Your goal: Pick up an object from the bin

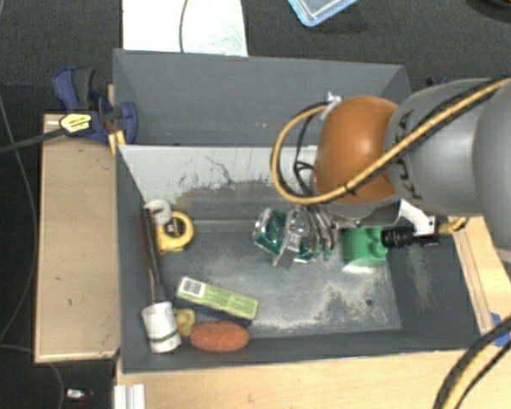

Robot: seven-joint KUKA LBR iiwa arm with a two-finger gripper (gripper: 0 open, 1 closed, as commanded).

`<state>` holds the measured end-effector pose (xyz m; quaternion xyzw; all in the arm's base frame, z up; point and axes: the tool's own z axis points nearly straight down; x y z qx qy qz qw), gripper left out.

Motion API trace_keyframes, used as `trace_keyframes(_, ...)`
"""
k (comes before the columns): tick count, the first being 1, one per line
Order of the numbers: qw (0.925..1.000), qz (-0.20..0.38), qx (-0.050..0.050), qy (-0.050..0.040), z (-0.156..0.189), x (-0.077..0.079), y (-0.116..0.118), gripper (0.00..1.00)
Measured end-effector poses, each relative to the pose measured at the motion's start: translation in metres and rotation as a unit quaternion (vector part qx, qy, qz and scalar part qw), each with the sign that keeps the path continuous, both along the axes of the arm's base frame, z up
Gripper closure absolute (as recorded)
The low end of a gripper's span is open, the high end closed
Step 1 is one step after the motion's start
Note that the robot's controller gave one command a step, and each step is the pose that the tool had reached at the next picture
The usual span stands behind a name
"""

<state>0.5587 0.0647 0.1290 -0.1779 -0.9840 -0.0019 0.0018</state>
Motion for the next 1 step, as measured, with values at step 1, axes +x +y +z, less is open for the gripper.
trace_keyframes(1,0.9999,-0.013,0.000,-0.0006,0.0688,0.0051,-0.0079,1.00)
